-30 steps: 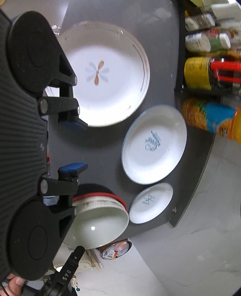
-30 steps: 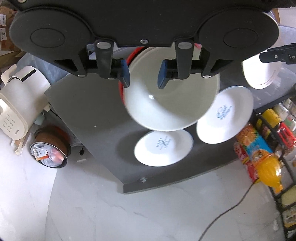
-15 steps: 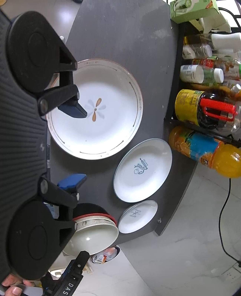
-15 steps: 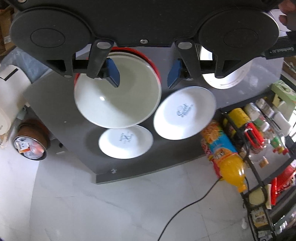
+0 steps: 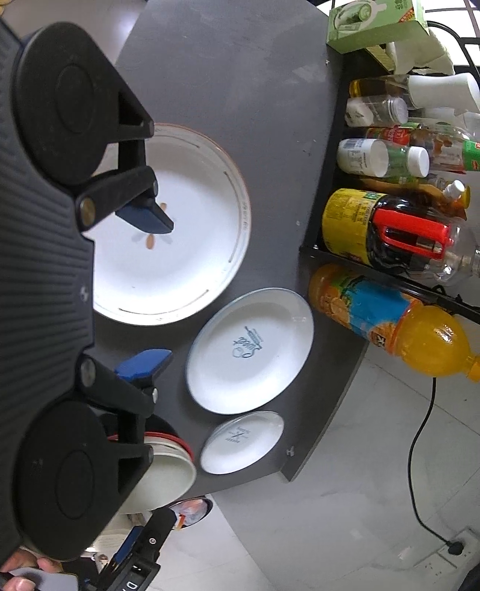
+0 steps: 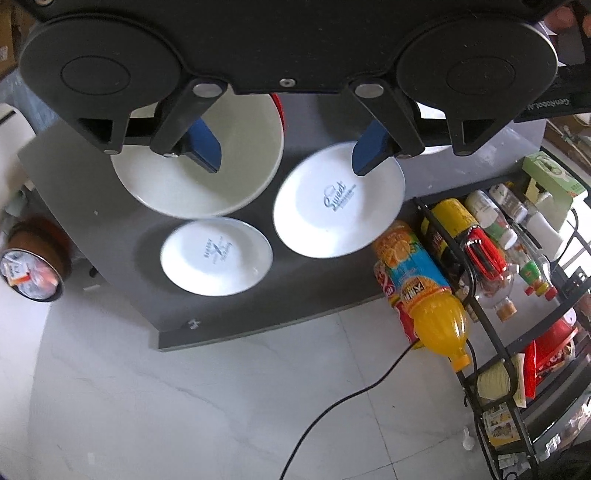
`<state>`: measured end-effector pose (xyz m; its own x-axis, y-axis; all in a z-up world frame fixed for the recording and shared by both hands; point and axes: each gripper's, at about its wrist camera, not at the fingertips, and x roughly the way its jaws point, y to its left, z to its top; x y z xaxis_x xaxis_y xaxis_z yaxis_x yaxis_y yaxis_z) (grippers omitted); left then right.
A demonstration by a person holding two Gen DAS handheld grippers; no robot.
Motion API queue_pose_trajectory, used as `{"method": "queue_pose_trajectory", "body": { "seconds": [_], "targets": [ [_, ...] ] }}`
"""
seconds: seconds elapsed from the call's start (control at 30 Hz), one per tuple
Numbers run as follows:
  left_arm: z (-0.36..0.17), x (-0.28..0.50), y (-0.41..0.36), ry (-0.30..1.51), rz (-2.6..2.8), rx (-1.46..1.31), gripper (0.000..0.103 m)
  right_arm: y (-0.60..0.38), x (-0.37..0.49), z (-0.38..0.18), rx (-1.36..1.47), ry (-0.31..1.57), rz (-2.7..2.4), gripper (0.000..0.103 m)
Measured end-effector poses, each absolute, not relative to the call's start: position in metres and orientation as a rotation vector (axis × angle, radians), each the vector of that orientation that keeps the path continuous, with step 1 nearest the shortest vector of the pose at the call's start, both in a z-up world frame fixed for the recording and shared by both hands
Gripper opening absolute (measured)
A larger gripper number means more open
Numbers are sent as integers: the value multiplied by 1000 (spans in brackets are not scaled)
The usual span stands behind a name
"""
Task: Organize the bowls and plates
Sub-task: 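Withdraw the right tool from the stacked bowls toward the plates, then move both tools to the 'Sweet' plate and close them on its rim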
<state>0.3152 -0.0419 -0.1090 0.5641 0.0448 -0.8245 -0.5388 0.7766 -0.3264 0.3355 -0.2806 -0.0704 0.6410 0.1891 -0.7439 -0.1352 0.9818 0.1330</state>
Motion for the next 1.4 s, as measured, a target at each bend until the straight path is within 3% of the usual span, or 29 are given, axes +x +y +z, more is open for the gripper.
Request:
{"method": "queue_pose_trajectory", "body": {
  "seconds": [0.43, 1.0, 1.03, 1.1, 1.27, 1.4],
  "targets": [
    [-119, 377, -17, 922, 449, -646, 68, -261, 427, -86, 7, 938, 267, 77],
    [-174, 446, 5, 1007, 524, -690, 67, -246, 518, -143, -29, 1146, 296, 77],
    [-177, 449, 6, 1009, 529, -694, 67, -247, 522, -146, -21, 1161, 302, 76],
    [-183, 453, 8, 1012, 531, -707, 67, -248, 531, -155, 7, 1195, 325, 64],
    [-201, 460, 13, 1014, 557, -756, 60, -248, 547, -171, 7, 1252, 325, 51],
    [-211, 466, 18, 1014, 572, -781, 50, -250, 556, -184, 6, 1295, 318, 41]
  ]
}}
